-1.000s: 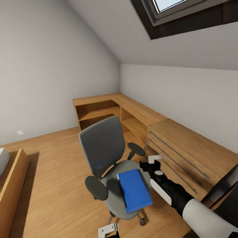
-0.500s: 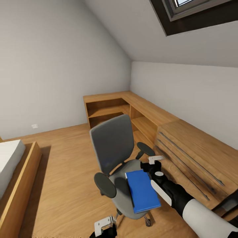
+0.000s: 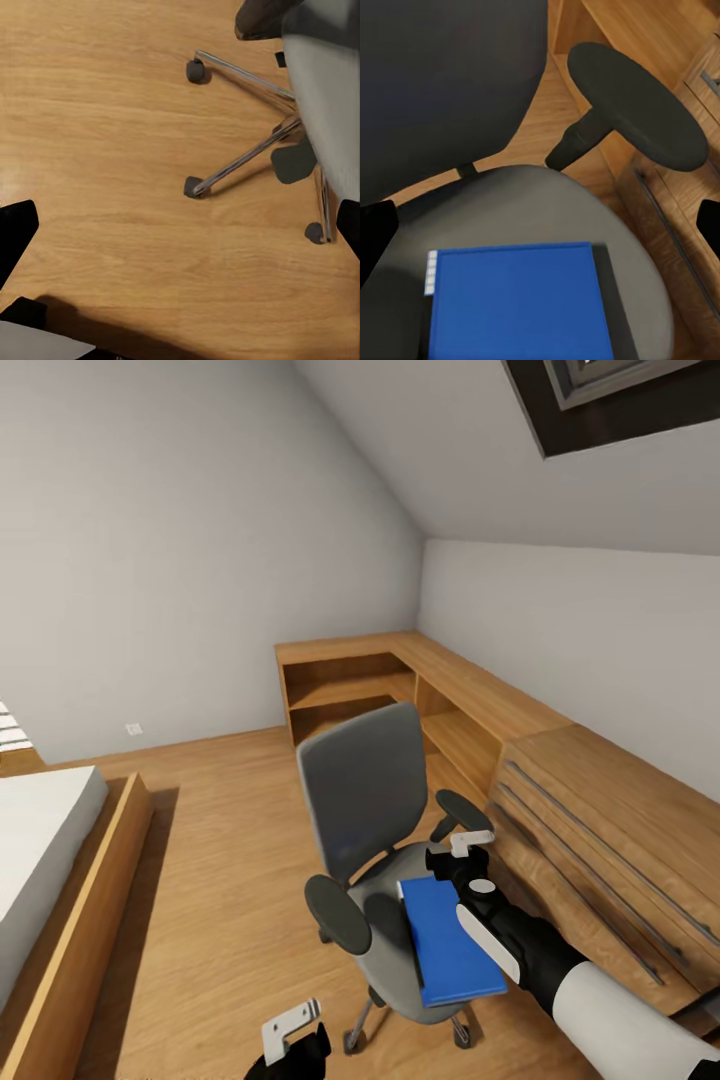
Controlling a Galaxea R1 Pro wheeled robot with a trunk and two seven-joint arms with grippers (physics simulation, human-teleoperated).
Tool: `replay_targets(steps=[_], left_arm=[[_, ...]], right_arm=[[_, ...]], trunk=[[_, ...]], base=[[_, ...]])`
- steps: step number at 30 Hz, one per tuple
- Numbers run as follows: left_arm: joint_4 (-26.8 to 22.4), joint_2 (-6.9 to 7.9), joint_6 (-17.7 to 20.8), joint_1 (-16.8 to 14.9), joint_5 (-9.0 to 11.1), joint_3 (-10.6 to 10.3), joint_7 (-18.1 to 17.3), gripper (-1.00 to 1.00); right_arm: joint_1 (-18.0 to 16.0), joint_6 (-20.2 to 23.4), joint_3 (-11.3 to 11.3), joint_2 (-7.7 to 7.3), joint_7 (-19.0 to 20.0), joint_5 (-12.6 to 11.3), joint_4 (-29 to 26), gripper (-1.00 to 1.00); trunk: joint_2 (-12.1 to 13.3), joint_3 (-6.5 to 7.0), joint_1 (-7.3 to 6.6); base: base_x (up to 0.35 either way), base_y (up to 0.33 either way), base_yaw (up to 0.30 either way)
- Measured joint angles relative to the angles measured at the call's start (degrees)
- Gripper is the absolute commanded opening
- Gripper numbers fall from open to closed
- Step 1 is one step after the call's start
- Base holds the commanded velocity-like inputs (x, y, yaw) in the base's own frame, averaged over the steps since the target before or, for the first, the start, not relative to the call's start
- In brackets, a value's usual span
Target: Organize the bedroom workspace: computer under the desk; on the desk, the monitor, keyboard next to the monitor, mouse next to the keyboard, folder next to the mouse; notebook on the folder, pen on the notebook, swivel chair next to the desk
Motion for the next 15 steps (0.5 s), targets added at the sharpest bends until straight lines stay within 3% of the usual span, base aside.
replay_targets(steps=[7, 12, 15], left_arm=[[-2.74, -0.08, -0.06, 0.0, 0.2, 0.95, 0.04, 1.0], [-4.69, -0.02, 0.61, 0.0, 0.43, 4.41, -0.36, 1.0], [-5.99, 0.04, 3.94, -0.12, 0.87, 6.36, -0.55, 1.0]], right_arm=[[0.0, 0.0, -0.08, -0.03, 0.03, 0.0, -0.04, 1.0], [0.0, 0.0, -0.12, -0.09, 0.05, 0.0, -0.1, 1.0], [0.0, 0.0, -0.16, -0.13, 0.07, 0.0, -0.16, 1.0]], trunk=[[-2.79, -1.27, 1.53], [-4.8, -2.17, 2.63], [-6.01, -2.71, 3.29]], base=[[0.0, 0.0, 0.006], [0.0, 0.0, 0.0], [0.0, 0.0, 0.0]])
